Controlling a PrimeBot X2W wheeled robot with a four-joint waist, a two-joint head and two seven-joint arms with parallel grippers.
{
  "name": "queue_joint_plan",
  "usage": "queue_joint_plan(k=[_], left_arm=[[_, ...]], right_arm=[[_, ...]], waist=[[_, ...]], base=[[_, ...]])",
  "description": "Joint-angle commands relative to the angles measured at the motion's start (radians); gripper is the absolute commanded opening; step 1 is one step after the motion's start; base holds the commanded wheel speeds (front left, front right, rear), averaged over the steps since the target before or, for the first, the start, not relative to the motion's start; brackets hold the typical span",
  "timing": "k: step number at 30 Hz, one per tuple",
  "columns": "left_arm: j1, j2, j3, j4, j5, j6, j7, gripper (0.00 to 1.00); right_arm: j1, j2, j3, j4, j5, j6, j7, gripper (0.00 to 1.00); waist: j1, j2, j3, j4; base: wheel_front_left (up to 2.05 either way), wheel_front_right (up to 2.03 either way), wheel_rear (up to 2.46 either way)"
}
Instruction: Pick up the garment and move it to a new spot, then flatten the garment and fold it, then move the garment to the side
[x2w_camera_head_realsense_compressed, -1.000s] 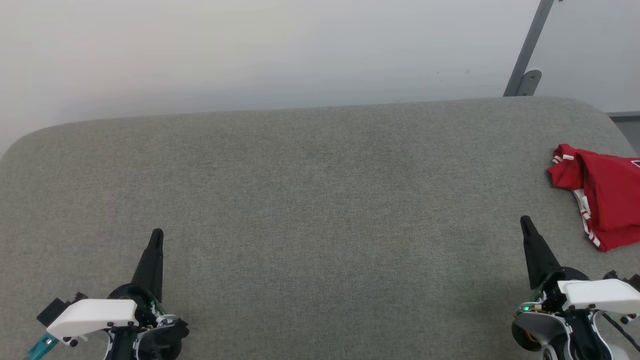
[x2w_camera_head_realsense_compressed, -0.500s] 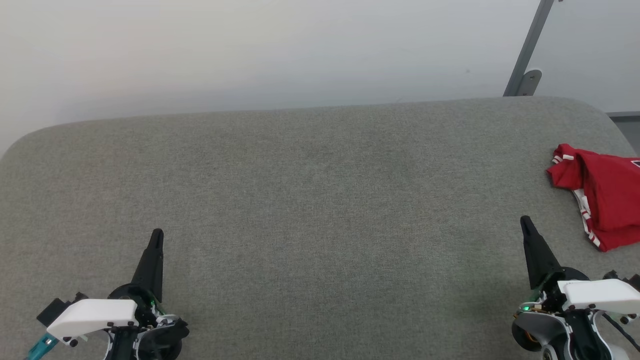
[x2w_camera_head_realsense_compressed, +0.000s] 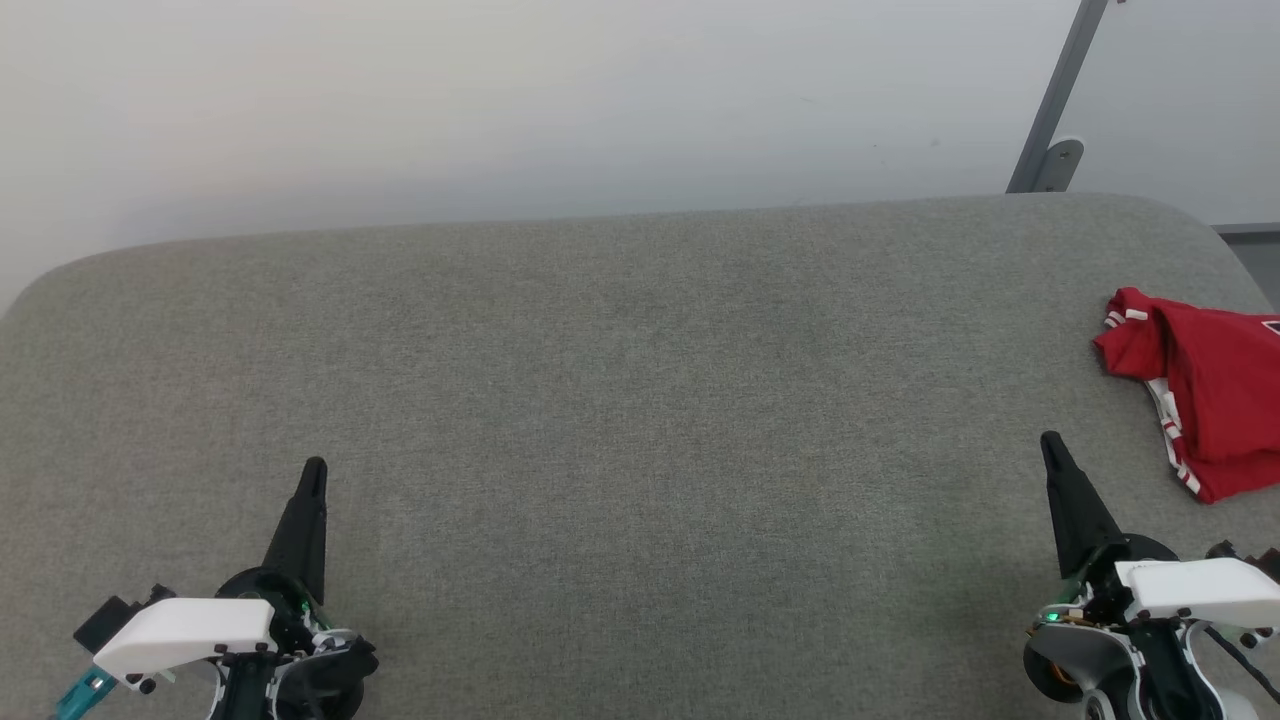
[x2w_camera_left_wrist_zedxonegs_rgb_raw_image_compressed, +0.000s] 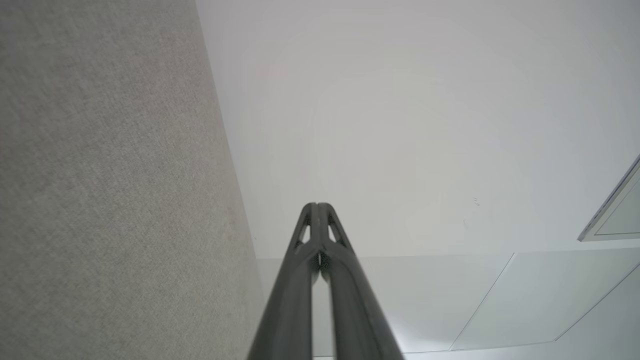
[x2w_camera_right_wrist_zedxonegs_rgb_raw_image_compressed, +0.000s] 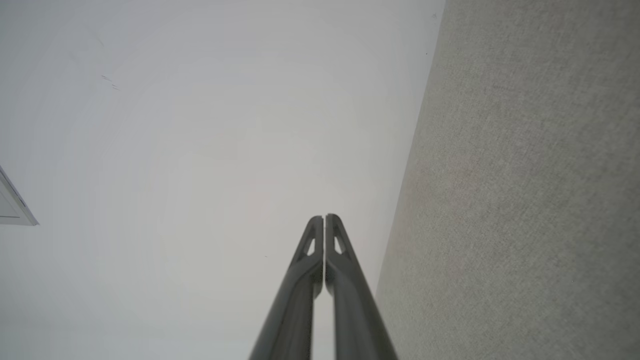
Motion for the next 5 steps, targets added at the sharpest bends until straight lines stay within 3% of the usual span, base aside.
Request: queue_joint_plan(k=[1,5], left_arm=[[-0.013,0.001,0.002,-0.001,0.003,-0.005,0.001,0.0],[-0.013,0.001,0.002,-0.001,0.003,-0.005,0.001,0.0]], right_arm=[[-0.004,0.001,-0.001,0.002,0.004,0.0,0.002,0.0],[-0.004,0.001,-0.001,0.002,0.004,0.0,0.002,0.0]], waist=[[0.0,0.0,0.0,0.0],[0.0,0.0,0.0,0.0]], base=[[0.0,0.0,0.0],[0.0,0.0,0.0]])
